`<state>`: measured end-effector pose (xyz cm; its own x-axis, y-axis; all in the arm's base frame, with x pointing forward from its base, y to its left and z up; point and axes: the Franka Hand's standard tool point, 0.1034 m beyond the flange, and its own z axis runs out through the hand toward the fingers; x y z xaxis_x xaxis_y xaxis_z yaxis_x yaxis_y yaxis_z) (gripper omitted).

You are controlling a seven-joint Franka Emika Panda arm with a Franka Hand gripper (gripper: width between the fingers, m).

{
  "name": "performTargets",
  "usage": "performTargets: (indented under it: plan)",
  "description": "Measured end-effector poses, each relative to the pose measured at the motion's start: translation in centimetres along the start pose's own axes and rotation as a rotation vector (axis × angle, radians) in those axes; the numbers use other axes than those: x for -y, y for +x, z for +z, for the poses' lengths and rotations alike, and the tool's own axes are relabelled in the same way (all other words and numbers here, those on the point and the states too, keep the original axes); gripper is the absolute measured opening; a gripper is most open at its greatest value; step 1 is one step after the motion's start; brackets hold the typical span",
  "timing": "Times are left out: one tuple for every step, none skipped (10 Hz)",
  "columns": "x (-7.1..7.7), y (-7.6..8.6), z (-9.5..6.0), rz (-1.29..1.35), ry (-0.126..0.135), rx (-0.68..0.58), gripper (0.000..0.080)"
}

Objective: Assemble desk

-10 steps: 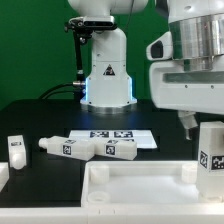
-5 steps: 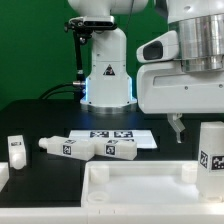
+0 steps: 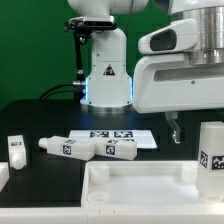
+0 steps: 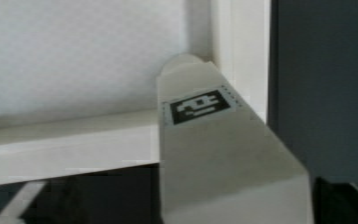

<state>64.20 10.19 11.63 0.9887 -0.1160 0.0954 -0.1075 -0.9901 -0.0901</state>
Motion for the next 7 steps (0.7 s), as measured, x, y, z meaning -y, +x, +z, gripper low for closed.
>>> performTargets:
  plan:
    - [0.02, -0.01, 0.01, 0.051, 0.003, 0.000, 0.0454]
    - [0.06, -0.02, 0.01, 0.126, 0.002, 0.000, 0.0454]
    - [0.10, -0.04, 0.05, 0.209, 0.002, 0.001, 0.0284]
    - [0.04, -0.04, 0.08, 0.325, -0.002, 0.000, 0.0285]
    - [-0.07, -0.05, 0.10, 0.462, -0.005, 0.000, 0.0285]
    - [-0.11, -0.09, 0.12, 0.599, -0.008, 0.000, 0.0285]
    - [0.05, -0.29, 0.16, 0.842, -0.013, -0.001, 0.0285]
